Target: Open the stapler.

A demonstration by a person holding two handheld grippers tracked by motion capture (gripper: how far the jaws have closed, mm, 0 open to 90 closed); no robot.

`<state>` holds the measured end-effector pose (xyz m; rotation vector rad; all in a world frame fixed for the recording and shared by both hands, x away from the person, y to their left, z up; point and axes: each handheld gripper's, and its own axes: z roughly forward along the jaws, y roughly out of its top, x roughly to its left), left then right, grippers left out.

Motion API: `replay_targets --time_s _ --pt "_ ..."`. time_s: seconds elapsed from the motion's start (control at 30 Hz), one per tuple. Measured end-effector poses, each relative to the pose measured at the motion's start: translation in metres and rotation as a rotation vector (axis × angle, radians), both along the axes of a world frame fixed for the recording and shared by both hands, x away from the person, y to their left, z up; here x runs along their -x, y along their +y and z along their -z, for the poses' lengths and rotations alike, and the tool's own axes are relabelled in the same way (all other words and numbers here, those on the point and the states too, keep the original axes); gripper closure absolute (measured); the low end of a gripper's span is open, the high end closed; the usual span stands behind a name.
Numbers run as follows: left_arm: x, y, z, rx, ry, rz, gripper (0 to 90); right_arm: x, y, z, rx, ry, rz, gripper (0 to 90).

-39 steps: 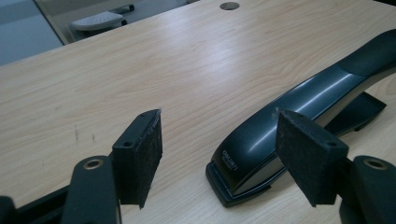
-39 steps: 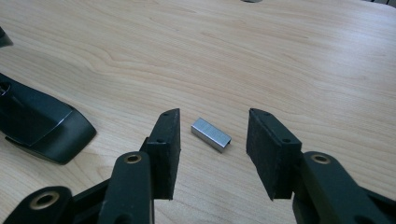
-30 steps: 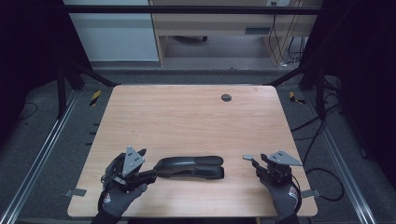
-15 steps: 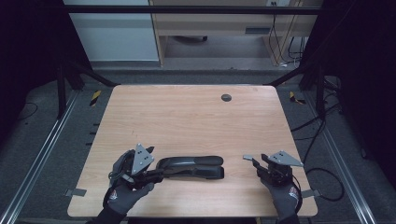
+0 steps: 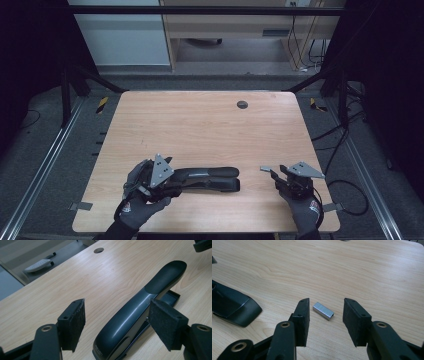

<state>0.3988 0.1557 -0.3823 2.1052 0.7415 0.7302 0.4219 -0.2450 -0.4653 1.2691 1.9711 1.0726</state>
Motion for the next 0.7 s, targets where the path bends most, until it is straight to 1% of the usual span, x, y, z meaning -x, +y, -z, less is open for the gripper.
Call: replay_targets --time_s 0.13,0.23,0.4,0.43,0.47,0.5,0.6,0.7 --pt "0.001 -0.004 0.000 -0.017 -0.001 0.010 29.6 0.000 0.000 0.000 -0.001 0.000 0.000 57.4" --pt "0.002 -0.011 0.000 -0.035 -0.007 0.021 29.3 0.000 0.000 0.000 -0.001 0.000 0.000 57.5" --pt "0.003 -0.018 0.001 -0.047 -0.015 0.028 28.9 0.000 0.000 0.000 -0.002 -0.001 -0.002 57.7" --pt "0.003 -0.021 0.002 -0.060 -0.018 0.031 28.9 0.000 0.001 0.000 0.001 -0.004 -0.005 57.8" --pt "0.003 -0.021 0.002 -0.060 -0.018 0.031 28.9 0.000 0.001 0.000 0.001 -0.004 -0.005 57.8" --pt "0.003 -0.023 0.003 -0.063 -0.019 0.033 28.9 0.001 0.002 0.000 -0.009 0.005 -0.002 57.9" --pt "0.004 -0.029 0.005 -0.074 -0.022 0.042 28.7 0.000 0.002 0.001 0.000 0.001 -0.008 58.3" --pt "0.005 -0.034 0.006 -0.083 -0.022 0.051 28.6 0.000 0.002 0.000 -0.005 0.002 -0.006 58.5"
